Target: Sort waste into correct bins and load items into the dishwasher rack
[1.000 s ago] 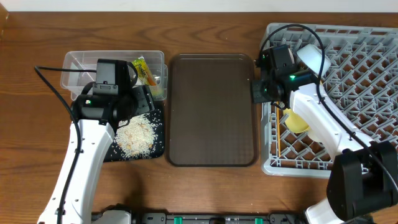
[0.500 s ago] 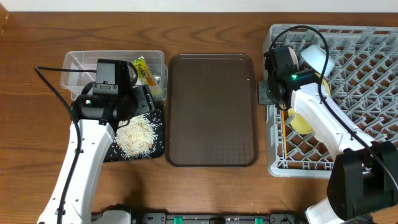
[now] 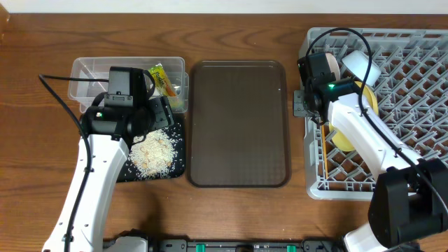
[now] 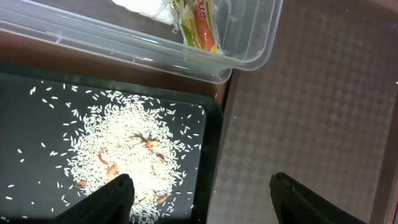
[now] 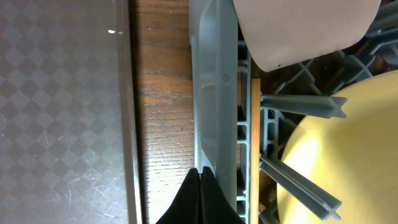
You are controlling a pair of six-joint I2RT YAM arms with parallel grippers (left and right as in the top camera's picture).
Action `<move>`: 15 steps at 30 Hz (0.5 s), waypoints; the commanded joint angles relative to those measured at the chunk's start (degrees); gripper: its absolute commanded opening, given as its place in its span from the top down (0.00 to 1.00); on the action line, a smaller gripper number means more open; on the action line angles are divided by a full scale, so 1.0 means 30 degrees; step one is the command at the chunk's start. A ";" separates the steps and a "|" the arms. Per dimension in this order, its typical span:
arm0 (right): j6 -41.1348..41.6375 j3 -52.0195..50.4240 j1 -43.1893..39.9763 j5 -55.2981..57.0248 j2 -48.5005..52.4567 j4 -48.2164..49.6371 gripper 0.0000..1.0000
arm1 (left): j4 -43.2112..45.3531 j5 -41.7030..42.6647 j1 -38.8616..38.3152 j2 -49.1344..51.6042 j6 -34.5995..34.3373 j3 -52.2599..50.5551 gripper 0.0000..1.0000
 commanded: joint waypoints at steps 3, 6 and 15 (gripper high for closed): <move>-0.0240 -0.0066 -0.0517 -0.0029 -0.0364 0.0095 0.97 | -0.0124 -0.0095 0.0080 -0.0131 -0.0095 -0.0044 0.27; -0.2900 -0.0051 -0.0503 -0.4313 -0.1013 0.0903 0.96 | -0.0124 -0.0095 0.0080 -0.0131 -0.0095 -0.0044 0.27; -0.3228 -0.0058 0.1100 -0.5850 -0.0729 0.1523 0.99 | -0.0124 -0.0095 0.0080 -0.0131 -0.0095 -0.0036 0.27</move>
